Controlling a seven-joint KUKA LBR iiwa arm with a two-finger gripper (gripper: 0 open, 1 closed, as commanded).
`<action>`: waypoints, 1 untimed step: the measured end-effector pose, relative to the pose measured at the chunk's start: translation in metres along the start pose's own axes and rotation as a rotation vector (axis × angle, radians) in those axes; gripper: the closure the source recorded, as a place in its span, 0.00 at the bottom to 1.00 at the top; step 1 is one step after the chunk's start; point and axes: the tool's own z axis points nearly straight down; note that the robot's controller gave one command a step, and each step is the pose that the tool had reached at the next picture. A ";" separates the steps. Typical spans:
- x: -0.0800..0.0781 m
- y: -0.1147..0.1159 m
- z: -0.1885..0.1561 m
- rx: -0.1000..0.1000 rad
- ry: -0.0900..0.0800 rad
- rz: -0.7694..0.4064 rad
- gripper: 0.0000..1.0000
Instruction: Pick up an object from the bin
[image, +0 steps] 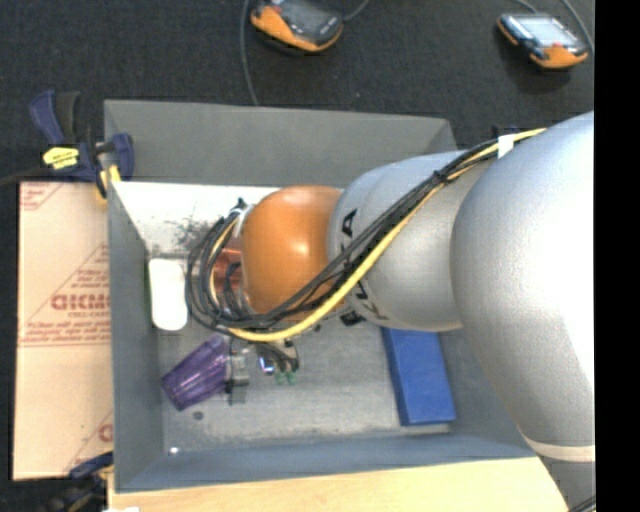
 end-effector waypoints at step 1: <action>-0.002 0.001 -0.007 -0.001 -0.006 -0.007 1.00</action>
Offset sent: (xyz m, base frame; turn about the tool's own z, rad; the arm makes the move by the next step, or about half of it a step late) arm 0.0187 0.0053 -0.0758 -0.2284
